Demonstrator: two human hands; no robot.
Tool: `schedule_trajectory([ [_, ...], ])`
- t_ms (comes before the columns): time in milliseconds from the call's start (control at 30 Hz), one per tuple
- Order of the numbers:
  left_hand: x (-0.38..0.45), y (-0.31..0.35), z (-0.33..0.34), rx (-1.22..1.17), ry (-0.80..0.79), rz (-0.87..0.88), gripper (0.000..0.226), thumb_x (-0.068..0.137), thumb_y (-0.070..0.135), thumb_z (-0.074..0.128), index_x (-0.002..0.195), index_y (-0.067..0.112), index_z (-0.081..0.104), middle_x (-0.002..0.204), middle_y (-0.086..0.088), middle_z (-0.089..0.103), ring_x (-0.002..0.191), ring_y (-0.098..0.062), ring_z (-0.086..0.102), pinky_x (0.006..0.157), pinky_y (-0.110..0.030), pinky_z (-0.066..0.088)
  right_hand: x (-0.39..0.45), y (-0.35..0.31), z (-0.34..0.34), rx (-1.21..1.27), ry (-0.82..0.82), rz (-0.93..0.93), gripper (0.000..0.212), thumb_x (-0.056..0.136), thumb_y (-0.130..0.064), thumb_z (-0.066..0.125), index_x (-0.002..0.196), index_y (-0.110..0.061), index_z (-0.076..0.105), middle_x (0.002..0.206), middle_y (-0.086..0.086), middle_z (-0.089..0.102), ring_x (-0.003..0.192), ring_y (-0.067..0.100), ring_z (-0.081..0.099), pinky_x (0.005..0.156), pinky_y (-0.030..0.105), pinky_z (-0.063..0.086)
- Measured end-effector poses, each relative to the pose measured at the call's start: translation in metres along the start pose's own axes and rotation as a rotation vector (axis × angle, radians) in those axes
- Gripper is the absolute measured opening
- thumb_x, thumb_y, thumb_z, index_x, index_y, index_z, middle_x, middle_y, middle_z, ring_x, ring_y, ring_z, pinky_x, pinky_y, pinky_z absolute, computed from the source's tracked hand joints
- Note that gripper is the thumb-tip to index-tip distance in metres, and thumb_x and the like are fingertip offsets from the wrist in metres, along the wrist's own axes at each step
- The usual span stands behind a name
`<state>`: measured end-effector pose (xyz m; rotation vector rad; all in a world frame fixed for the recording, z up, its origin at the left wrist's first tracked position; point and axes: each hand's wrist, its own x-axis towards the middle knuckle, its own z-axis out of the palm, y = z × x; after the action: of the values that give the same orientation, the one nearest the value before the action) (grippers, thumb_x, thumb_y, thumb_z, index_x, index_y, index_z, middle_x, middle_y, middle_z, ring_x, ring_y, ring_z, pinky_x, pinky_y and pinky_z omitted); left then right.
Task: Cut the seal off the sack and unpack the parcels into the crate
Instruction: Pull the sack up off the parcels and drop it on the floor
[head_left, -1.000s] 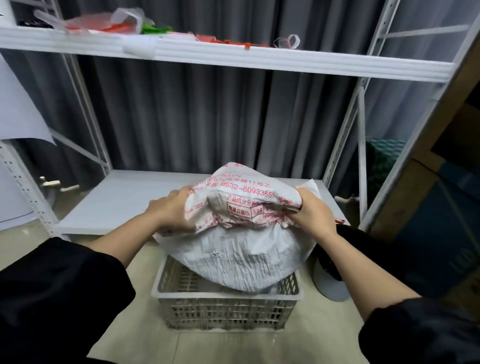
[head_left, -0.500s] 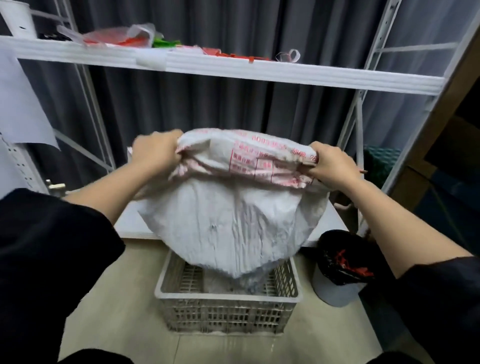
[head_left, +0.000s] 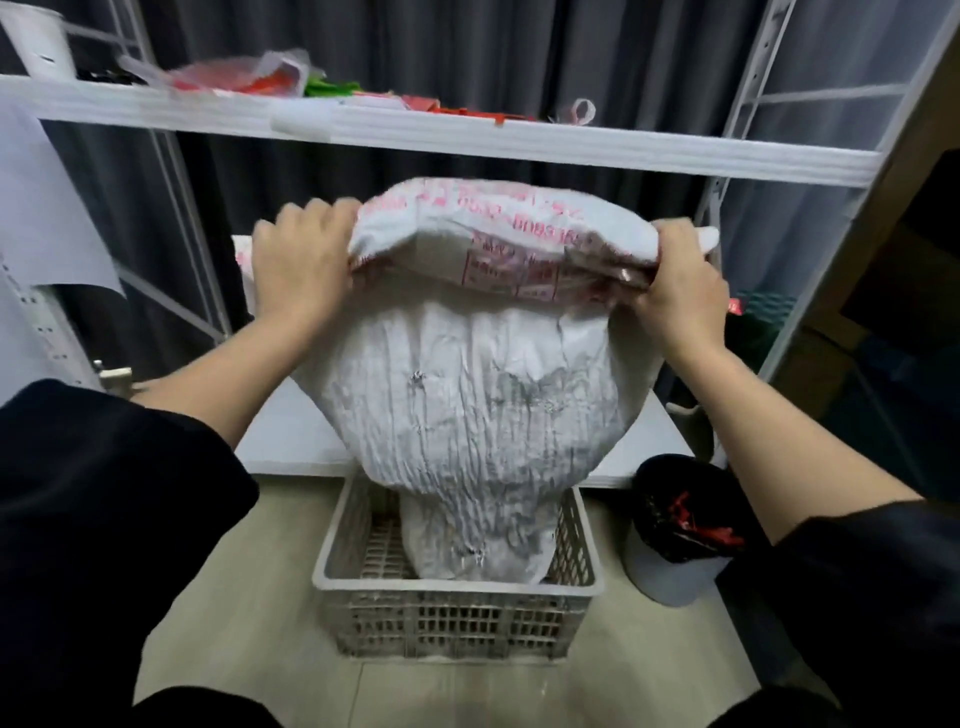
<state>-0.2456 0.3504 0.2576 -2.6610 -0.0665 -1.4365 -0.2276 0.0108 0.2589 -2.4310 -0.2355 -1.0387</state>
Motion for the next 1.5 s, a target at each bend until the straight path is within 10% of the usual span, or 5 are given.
schedule_trajectory([
  [167, -0.060, -0.015, 0.039, 0.039, -0.021, 0.359, 0.024, 0.079, 0.006, 0.047, 0.102, 0.002, 0.048, 0.106, -0.020, 0.061, 0.067, -0.033, 0.056, 0.053, -0.037, 0.032, -0.060, 0.028, 0.031, -0.046, -0.233, -0.075, 0.035, 0.090, -0.021, 0.057, 0.122, -0.015, 0.047, 0.120, 0.012, 0.054, 0.099, 0.036, 0.053, 0.068, 0.033, 0.027],
  [333, -0.086, -0.016, 0.052, -0.161, -0.309, 0.554, 0.068, 0.077, 0.061, 0.047, 0.115, 0.005, 0.051, 0.140, -0.019, 0.043, 0.129, -0.034, 0.043, 0.093, -0.045, 0.036, -0.072, 0.049, 0.053, -0.075, -0.114, -0.174, 0.032, 0.086, -0.006, 0.046, 0.111, -0.023, 0.035, 0.122, 0.010, 0.051, 0.081, 0.038, 0.055, 0.057, 0.034, 0.027],
  [733, -0.059, 0.040, 0.071, -0.414, -1.092, 0.141, 0.125, 0.049, 0.066, 0.073, 0.149, 0.035, 0.005, 0.149, 0.003, 0.041, 0.133, -0.026, 0.043, 0.107, -0.039, 0.034, -0.082, 0.083, 0.060, -0.073, -0.312, -0.560, 0.080, 0.065, -0.040, 0.065, 0.133, -0.014, 0.033, 0.128, 0.006, 0.036, 0.114, 0.028, 0.049, 0.072, 0.041, 0.058],
  [967, -0.089, 0.073, 0.085, -0.326, -0.753, 0.032, 0.041, 0.077, 0.046, 0.054, 0.116, 0.033, 0.053, 0.116, 0.004, 0.065, 0.109, -0.026, 0.056, 0.082, -0.036, 0.036, -0.089, 0.065, 0.034, 0.098, -0.414, -0.430, 0.087, 0.055, -0.043, 0.060, 0.135, -0.027, 0.032, 0.131, -0.004, 0.034, 0.104, 0.016, 0.054, 0.066, 0.037, 0.056],
  [1500, -0.090, 0.064, 0.071, -0.100, -0.139, 0.691, 0.035, 0.043, -0.006, 0.067, 0.075, 0.007, 0.059, 0.063, -0.010, 0.055, 0.050, -0.027, 0.052, 0.042, -0.028, 0.030, -0.047, 0.055, 0.046, -0.084, -0.718, -0.009, 0.126, 0.055, -0.064, 0.078, 0.148, -0.040, -0.003, 0.156, -0.014, 0.024, 0.137, 0.014, 0.039, 0.095, 0.034, 0.040],
])
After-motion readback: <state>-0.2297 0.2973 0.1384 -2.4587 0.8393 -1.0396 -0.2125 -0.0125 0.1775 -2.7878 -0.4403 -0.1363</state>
